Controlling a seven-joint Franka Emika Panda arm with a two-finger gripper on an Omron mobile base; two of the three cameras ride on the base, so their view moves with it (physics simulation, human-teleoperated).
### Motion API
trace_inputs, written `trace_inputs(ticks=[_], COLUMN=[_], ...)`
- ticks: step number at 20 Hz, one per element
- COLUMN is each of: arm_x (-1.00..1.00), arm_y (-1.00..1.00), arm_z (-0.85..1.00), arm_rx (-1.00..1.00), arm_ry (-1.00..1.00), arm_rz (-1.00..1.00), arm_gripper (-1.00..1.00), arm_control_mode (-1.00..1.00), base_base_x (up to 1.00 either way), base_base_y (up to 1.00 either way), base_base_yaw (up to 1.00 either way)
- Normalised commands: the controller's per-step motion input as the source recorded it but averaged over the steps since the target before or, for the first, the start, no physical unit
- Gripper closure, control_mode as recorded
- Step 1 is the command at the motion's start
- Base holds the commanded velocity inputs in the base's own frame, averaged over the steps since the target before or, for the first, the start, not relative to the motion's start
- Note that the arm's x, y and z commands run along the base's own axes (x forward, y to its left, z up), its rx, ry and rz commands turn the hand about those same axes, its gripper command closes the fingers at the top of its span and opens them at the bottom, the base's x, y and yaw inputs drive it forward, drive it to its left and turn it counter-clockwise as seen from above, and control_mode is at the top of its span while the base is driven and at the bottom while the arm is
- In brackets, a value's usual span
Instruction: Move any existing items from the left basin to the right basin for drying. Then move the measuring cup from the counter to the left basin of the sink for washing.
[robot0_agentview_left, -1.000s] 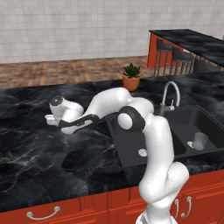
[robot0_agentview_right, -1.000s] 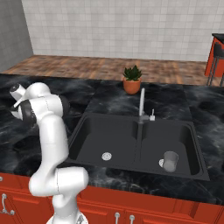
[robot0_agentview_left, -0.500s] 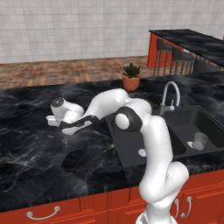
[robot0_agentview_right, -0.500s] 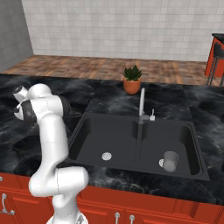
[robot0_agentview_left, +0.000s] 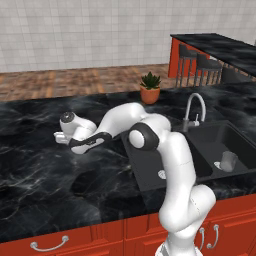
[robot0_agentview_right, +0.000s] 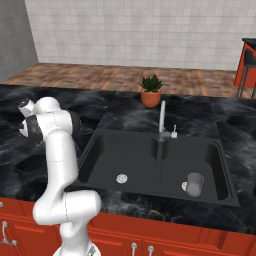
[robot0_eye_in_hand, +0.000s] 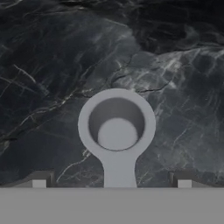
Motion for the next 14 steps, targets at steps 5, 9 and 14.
trace_inputs(ticks=[5, 9, 14], arm_x=[0.11, 0.06, 0.00], arm_y=[0.04, 0.15, 0.06], arm_z=[-0.14, -0.07, 0.00], arm_rx=[0.02, 0.00, 0.01], arm_ry=[0.02, 0.06, 0.00], arm_rz=[0.00, 0.00, 0.00], arm_gripper=[-1.00, 1.00, 1.00], arm_control_mode=[-1.00, -1.00, -1.00], base_base_x=[0.00, 0.00, 0.00], base_base_y=[0.00, 0.00, 0.00], base_base_yaw=[0.00, 0.00, 0.00])
